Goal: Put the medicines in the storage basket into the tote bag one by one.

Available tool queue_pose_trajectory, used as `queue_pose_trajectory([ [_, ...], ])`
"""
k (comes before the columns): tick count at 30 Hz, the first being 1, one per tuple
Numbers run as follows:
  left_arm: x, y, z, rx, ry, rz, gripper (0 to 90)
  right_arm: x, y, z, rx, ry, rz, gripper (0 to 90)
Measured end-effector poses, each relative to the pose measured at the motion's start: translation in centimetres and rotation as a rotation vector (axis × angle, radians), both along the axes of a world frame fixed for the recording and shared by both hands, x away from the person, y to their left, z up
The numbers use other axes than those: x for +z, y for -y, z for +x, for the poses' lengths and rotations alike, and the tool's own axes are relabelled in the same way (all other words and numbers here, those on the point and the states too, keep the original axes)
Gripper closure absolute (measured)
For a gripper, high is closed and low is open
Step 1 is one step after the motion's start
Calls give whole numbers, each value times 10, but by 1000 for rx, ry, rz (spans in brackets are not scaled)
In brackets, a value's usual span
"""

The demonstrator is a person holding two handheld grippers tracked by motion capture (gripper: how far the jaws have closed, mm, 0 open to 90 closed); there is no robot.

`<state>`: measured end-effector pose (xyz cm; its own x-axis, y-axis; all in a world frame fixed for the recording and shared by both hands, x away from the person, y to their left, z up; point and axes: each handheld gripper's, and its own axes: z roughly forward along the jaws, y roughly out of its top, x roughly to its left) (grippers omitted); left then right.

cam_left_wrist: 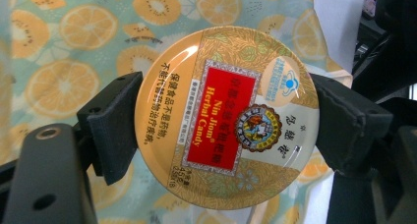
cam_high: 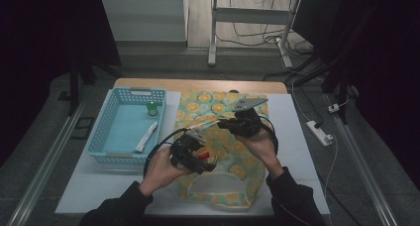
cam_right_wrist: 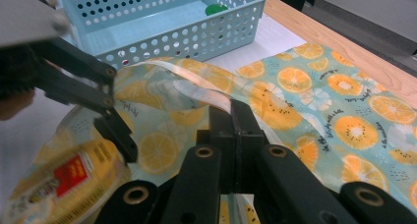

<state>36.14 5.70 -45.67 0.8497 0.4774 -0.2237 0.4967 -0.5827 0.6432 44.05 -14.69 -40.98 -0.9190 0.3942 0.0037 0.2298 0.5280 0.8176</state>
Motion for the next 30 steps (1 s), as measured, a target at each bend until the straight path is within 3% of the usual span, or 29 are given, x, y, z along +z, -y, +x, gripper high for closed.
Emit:
queue_pose_trajectory([
  [10,-11,9,17,0,-12,13,203,-1,-3,-2,4,0,-2,900],
  [20,-25,8,45,55,-22,39,203,-5,-7,-4,16,2,-11,900],
  [30,-38,7,67,103,-4,83,203,-12,-10,-2,16,-7,-32,900],
])
